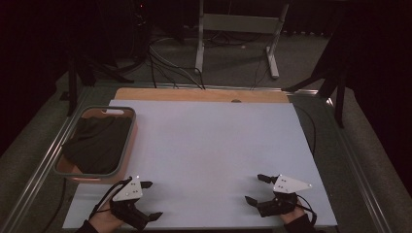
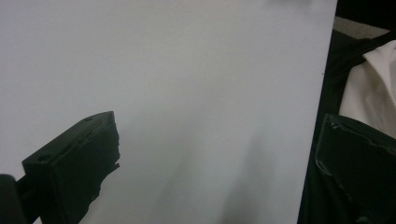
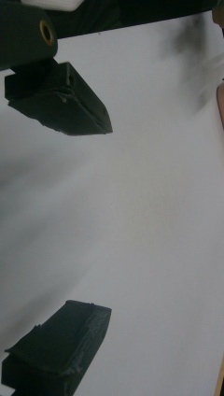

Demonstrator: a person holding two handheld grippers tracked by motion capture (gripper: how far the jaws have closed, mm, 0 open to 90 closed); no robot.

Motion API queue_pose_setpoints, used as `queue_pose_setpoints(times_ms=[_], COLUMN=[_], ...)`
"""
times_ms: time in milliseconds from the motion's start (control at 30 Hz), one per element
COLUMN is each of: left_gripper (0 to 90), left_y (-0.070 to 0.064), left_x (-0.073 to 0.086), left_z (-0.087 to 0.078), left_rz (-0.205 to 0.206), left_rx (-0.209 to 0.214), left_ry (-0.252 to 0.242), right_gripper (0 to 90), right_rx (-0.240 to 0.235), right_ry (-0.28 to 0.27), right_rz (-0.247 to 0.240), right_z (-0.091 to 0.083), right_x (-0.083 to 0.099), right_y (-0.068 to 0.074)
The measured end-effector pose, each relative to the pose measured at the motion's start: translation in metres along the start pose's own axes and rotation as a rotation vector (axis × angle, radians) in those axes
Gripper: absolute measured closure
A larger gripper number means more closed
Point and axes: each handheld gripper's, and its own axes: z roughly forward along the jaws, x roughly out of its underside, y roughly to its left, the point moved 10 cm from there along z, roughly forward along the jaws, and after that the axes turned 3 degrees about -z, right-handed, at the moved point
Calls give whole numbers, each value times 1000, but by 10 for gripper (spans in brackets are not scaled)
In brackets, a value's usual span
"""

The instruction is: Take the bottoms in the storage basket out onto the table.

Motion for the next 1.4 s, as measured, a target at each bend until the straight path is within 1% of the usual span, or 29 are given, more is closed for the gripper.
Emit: queue_pose_setpoints(times_ms=[67,100,200,267,367,433,533,600,667,700,733,767,867,1033,1067,1133,1233,1333,1400], left_gripper=[3,3,3,3,3,3,3,3,3,3,3,3,3,2,3,3,3,3,3], left_y=[0,0,-2,-2,-1,0,-1,-2,-3,-3,-2,-1,-1,-4,-4,-5,-8,-13,-16], left_x=[0,-1,-1,1,1,0,1,2,2,2,2,2,1,0,-1,-1,-1,-6,-9], left_z=[0,-1,-1,1,0,-1,1,2,4,4,5,5,6,5,5,6,7,6,5], left_rz=[-4,2,7,10,2,0,6,14,14,14,40,41,21,29,33,26,32,38,33], left_rx=[-1,3,13,12,7,7,10,17,22,22,-2,-7,5,25,19,31,35,54,65], left_ry=[-1,-5,0,14,13,11,22,40,60,60,63,69,78,87,95,109,122,122,121], right_gripper=[107,107,107,107,107,107,107,107,107,107,107,107,107,107,107,107,107,107,107], right_rx=[0,-1,-2,8,24,19,18,20,21,21,18,21,11,8,5,5,6,6,5], right_ry=[-1,-7,-25,-14,-20,-27,-37,-36,-26,-26,-24,-23,-19,-15,-20,-28,-28,-34,-36], right_rz=[-9,-17,6,6,-7,3,5,1,-8,-8,-6,-8,-7,-18,-19,-21,-20,-19,-28], right_z=[0,-1,-3,-4,-5,-6,-6,-5,-5,-5,-5,-5,-4,-3,-3,-3,-3,-3,-3], right_x=[0,-1,-3,-2,-3,-4,-7,-7,-6,-6,-6,-6,-6,-7,-8,-9,-9,-11,-13], right_y=[0,0,-1,-2,-3,-2,-2,-1,0,0,1,1,4,9,10,10,10,11,12])
